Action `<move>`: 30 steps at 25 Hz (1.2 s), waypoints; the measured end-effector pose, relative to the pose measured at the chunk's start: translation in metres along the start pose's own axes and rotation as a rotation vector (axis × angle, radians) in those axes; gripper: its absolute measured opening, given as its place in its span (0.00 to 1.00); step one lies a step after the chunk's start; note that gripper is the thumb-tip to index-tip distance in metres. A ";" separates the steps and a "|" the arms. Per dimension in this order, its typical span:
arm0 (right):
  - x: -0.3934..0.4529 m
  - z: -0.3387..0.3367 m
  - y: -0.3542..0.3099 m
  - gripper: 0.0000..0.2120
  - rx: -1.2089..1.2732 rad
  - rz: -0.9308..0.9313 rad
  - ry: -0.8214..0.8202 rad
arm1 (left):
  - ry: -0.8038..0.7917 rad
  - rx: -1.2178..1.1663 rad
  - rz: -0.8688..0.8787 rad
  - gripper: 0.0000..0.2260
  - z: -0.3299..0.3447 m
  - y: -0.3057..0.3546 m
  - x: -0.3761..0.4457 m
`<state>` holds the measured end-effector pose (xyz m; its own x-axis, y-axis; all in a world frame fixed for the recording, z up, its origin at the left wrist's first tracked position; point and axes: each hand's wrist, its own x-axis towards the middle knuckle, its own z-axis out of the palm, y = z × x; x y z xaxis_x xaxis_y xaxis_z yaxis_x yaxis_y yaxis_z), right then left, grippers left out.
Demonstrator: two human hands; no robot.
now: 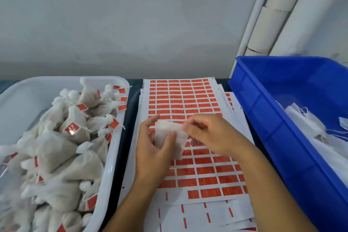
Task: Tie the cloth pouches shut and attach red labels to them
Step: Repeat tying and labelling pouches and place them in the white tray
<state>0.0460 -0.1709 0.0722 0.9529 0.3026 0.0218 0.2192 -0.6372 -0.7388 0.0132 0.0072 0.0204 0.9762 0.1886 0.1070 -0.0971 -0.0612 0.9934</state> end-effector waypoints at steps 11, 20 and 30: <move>-0.019 0.033 0.011 0.14 0.244 -0.019 0.266 | -0.334 0.207 -0.022 0.36 0.003 0.003 0.000; -0.023 0.036 0.009 0.12 0.242 -0.053 0.426 | -0.317 0.175 -0.042 0.23 0.000 -0.003 0.000; -0.024 0.032 0.007 0.13 0.519 0.070 0.591 | -0.289 0.634 0.198 0.11 0.005 -0.008 -0.007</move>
<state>0.0179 -0.1602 0.0450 0.9461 -0.2460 0.2105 0.1674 -0.1849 -0.9684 0.0085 0.0014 0.0116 0.9726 -0.1465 0.1805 -0.2323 -0.6409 0.7316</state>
